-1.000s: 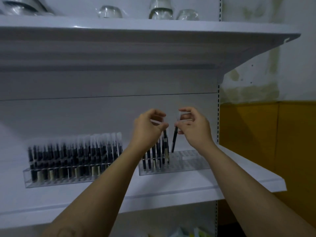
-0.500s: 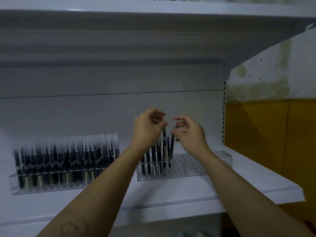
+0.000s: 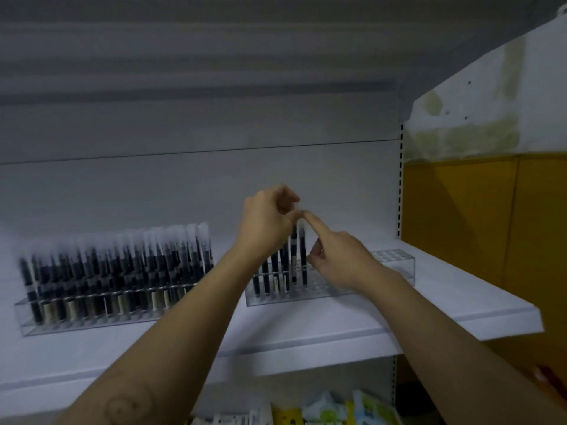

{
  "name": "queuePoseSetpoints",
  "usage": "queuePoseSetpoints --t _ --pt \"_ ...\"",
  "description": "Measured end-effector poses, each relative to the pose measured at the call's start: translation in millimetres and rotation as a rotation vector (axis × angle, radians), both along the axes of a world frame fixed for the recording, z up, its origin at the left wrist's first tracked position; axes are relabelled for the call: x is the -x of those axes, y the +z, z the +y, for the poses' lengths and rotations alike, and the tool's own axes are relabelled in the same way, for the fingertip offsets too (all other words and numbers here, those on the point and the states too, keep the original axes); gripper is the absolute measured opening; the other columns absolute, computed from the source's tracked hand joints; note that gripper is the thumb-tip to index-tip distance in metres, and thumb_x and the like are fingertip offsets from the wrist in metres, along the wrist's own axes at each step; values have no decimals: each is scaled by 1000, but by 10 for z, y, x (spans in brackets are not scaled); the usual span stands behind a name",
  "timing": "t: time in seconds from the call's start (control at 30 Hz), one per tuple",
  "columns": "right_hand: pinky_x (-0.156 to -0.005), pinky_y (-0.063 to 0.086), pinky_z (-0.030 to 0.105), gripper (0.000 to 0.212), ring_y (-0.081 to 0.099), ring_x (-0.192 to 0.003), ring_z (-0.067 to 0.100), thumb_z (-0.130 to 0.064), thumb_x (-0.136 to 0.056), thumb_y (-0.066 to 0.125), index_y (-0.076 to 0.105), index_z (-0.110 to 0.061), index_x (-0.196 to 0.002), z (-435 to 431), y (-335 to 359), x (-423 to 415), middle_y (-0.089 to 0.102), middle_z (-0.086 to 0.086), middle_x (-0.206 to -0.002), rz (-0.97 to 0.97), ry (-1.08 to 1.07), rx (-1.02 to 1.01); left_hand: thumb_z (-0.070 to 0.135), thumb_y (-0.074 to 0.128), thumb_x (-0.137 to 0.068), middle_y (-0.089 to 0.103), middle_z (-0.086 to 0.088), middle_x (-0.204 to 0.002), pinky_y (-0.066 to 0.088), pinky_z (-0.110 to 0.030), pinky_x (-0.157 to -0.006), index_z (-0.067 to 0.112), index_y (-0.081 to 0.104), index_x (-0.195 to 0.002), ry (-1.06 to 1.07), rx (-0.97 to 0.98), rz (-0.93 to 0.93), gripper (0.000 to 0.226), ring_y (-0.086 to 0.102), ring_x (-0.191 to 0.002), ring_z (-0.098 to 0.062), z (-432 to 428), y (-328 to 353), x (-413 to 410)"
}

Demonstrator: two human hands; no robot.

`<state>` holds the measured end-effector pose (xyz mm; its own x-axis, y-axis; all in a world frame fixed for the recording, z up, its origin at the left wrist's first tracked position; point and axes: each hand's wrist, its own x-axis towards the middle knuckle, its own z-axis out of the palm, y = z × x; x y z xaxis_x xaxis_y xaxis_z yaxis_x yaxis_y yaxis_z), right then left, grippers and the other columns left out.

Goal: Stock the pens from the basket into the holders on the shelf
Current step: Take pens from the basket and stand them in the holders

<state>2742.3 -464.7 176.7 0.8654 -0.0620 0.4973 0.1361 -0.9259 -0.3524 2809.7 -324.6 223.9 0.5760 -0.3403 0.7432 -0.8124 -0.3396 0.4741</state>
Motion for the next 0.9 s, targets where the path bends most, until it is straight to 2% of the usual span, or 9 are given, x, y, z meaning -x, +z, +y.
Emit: queuePoseSetpoints --t 0.07,0.1,0.17,0.3,0.43,0.53,0.6,0.77,0.9 --pt "-81 54 38 85 62 -82 20 -18 -92 56 -2 -46 -148 17 18 39 68 0 -94 25 -10 4 21 70 -87 67 8 -100 52 -26 -82 22 65 -102 56 -75 -19 16 62 -90 -8 -19 -121 4" --pt "-81 54 39 85 62 -82 21 -16 -92 55 -2 -46 -148 33 23 51 68 1 -93 34 -9 -3 21 69 -87 67 6 -107 48 -32 -89 22 64 -106 101 -88 -41 20 59 -100 -13 -24 -163 -7" --pt "-81 55 42 86 63 -81 22 -14 -91 55 -2 -47 -148 60 29 64 68 2 -91 51 -9 -16 24 69 -86 66 4 -113 38 -36 -97 22 64 -109 201 -104 -102 23 53 -110 -19 -33 -174 -42" --pt "-81 55 43 90 64 -81 24 -11 -89 55 -2 -47 -148 71 37 70 70 4 -89 76 -18 -10 26 70 -84 68 5 -110 25 -42 -114 23 64 -107 293 -232 -127 24 58 -109 -18 -58 -161 -82" --pt "-84 55 39 94 64 -84 20 -12 -89 59 -3 -46 -150 66 20 77 68 3 -94 89 -4 -61 28 67 -86 65 5 -118 15 -41 -118 25 63 -114 309 -300 -169 28 54 -116 -18 -29 -186 -83" --pt "-97 48 37 102 58 -110 22 -23 -89 66 -13 -44 -149 73 -10 120 56 6 -129 96 -11 -151 33 64 -88 56 5 -134 9 -43 -119 28 55 -130 288 -355 -182 43 45 -129 -16 56 -198 -19" --pt "-102 42 36 104 48 -125 21 -31 -87 69 -13 -43 -149 77 -23 198 44 4 -144 60 -24 -197 33 63 -89 50 4 -141 6 -42 -119 28 46 -139 280 -343 -185 53 39 -134 -15 155 -232 73" --pt "-104 39 35 90 42 -131 18 -36 -87 68 6 -40 -151 211 -42 534 35 -2 -149 -15 -26 -148 34 63 -89 48 3 -143 1 -39 -119 27 45 -141 307 -316 -231 56 37 -135 -15 474 -383 403" --pt "-104 37 32 80 41 -130 19 -38 -87 66 19 -35 -150 442 -83 836 35 -3 -145 1 -25 -81 38 62 -89 51 5 -139 4 -38 -119 28 46 -139 264 -335 -237 54 40 -133 -14 723 -562 700"
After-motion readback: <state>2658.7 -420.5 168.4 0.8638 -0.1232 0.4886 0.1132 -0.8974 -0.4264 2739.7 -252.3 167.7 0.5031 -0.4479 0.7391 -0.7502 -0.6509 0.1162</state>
